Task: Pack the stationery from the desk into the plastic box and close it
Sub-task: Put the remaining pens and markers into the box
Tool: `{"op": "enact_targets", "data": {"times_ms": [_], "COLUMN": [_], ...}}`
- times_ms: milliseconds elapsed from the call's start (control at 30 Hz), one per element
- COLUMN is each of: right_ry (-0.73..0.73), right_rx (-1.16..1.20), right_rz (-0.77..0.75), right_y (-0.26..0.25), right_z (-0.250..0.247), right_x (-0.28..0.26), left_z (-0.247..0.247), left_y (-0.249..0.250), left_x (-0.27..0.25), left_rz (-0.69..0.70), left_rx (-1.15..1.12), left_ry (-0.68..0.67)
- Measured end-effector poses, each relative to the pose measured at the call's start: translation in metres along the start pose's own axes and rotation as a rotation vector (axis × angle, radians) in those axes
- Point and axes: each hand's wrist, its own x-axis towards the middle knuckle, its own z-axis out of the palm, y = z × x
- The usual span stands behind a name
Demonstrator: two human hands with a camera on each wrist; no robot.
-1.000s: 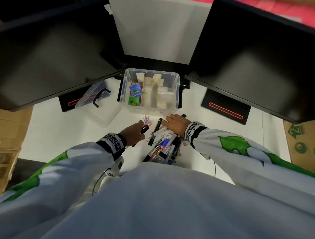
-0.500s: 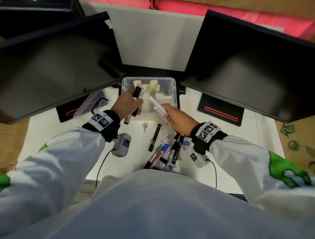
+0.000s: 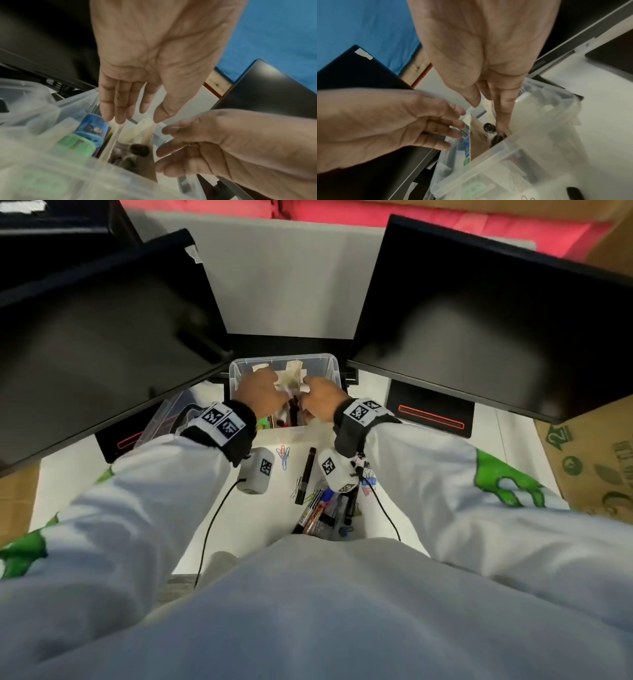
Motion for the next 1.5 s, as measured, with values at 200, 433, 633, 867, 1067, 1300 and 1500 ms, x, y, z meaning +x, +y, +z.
{"op": "enact_targets", "data": {"times_ms": [200, 433, 633, 867, 1067, 1300, 1500], "right_ry": [0.146, -0.003, -0.135, 0.006, 0.021, 0.046, 0.114], "right_rx": [0.182, -0.050, -0.083, -0.155, -0.040, 0.026, 0.086], "right_rz": [-0.124, -0.053, 0.341, 0.415, 0.422, 0.345, 0.282], "right_y": [0.035, 0.110, 0.148, 0.145, 0.148, 0.144, 0.151], "right_z": [0.003, 0.017, 0.052, 0.082, 0.096, 0.088, 0.072], "right_x": [-0.050, -0.095, -0.077, -0.052, -0.052, -0.047, -0.053], "left_z": [0.024, 0.101, 0.153, 0.165, 0.156, 0.184, 0.187], "left_y": [-0.014, -0.035, -0.036, -0.044, -0.056, -0.062, -0.057], "left_x": [-0.050, -0.062, -0.043, -0.035, -0.066, -0.089, -0.081], "left_rz": [0.170, 0.190, 0.102, 0.020, -0.015, 0.006, 0.006], "left_rx": [-0.227, 0.082, 0.319, 0.215, 0.043, 0.218, 0.253], "left_ry": [-0.039, -0.235, -0.266, -0.331, -0.371, -0.377, -0.330]}}
